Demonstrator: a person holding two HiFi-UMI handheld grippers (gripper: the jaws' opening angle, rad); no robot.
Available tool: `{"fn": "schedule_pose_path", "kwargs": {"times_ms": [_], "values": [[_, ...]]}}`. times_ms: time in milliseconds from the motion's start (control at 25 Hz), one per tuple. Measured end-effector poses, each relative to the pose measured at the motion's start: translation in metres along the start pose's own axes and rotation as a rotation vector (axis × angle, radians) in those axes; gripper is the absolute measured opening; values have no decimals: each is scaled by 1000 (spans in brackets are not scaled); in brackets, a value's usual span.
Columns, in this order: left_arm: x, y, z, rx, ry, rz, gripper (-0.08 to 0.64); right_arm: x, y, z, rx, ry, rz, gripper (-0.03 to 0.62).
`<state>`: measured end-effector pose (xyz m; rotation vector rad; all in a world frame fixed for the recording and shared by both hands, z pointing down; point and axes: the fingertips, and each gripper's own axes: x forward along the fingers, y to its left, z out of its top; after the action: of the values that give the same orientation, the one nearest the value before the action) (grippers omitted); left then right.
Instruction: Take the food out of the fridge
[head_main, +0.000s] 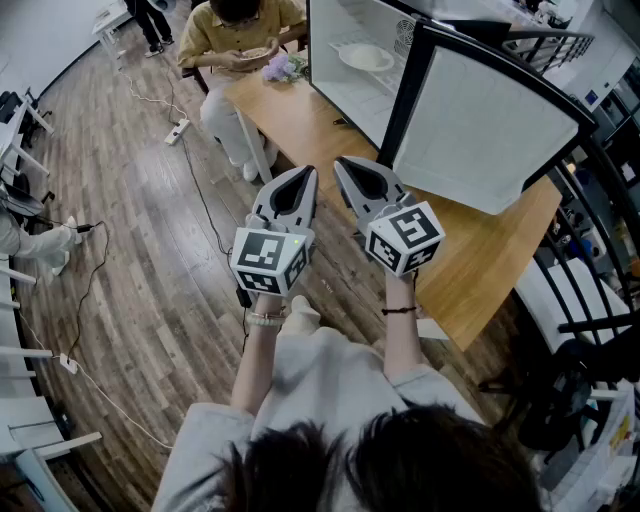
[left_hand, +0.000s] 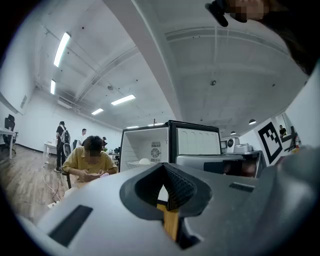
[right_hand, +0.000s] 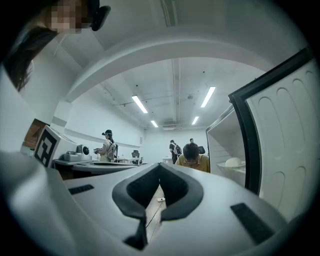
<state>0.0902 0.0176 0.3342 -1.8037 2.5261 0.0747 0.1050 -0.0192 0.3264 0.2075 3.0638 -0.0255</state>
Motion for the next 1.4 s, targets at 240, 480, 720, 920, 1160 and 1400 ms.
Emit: {"fn": "schedule_pose_path", "kwargs": {"times_ms": [240,480,720,920,1160,1400], "values": [[-1,-1,-3,-16,8,10,8,-3,-3,-1,5,-4,-1,8],[0,-5,1,-17,4,15,8,-5,-5,1,7,-6,2,9],[5,-5,-3,-17,20,23,8,-4,-10,-5,30,-2,7,9],[11,2,-8,-18,31,19,8,2,-17,-16,57,12,-5,9],[29,17,-13,-30,34,-9,8,20,-31,-23,68,23,-25,9],[52,42,-17,-34,45,-60,8,47,-45,-33,79,33,-68,9]]}}
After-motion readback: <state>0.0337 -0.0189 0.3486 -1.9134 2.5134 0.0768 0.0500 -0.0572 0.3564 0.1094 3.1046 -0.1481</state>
